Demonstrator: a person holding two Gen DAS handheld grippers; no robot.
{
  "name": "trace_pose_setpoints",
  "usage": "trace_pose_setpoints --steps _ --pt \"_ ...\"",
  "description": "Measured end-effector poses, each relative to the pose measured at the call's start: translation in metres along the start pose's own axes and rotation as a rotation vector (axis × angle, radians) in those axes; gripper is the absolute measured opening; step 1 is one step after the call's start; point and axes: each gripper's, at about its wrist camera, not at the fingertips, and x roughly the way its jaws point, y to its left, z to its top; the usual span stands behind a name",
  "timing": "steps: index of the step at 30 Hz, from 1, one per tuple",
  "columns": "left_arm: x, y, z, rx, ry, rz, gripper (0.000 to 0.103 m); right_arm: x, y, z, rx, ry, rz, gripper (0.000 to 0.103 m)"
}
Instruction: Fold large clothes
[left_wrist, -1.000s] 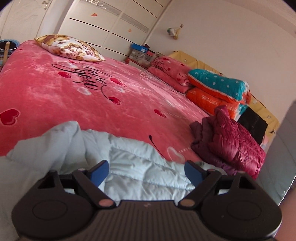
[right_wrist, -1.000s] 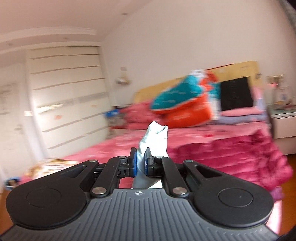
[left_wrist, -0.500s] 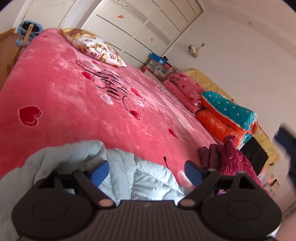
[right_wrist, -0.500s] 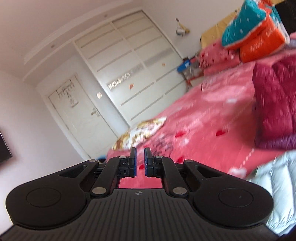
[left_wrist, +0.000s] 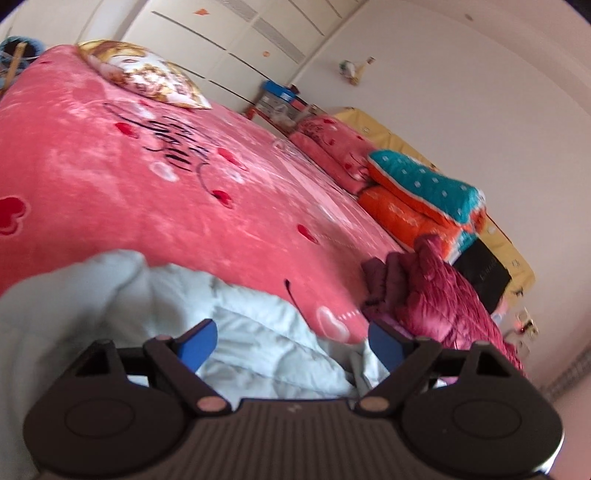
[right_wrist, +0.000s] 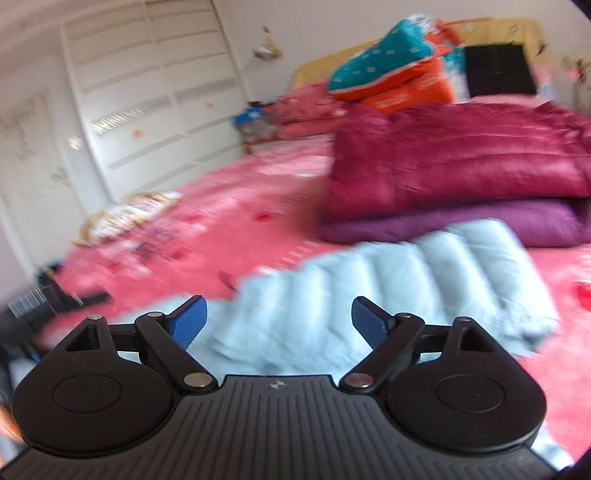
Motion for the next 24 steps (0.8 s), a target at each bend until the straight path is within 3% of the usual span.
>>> trace_pose_setpoints --steps 3,9,14,18,24 --pt "0.008 -0.014 -0.008 0.058 0.024 -0.025 0.089 -0.007 0.0 -0.016 -0.124 0.033 -0.125 0.103" --pt "0.033 -0.037 -0.027 0.128 0.139 -0.074 0.089 0.002 -0.01 -0.036 -0.221 0.186 -0.231 0.103" --pt "0.06 -0.044 -0.036 0.104 0.235 -0.093 0.089 -0.005 -0.032 -0.039 -0.115 0.229 -0.178 0.103" --pt "0.075 -0.054 -0.044 0.112 0.259 -0.096 0.089 0.0 -0.044 -0.041 -0.032 0.265 -0.134 0.103" --pt "0.101 -0.071 -0.055 0.146 0.287 -0.113 0.089 -0.006 -0.041 -0.064 -0.086 0.185 -0.153 0.103"
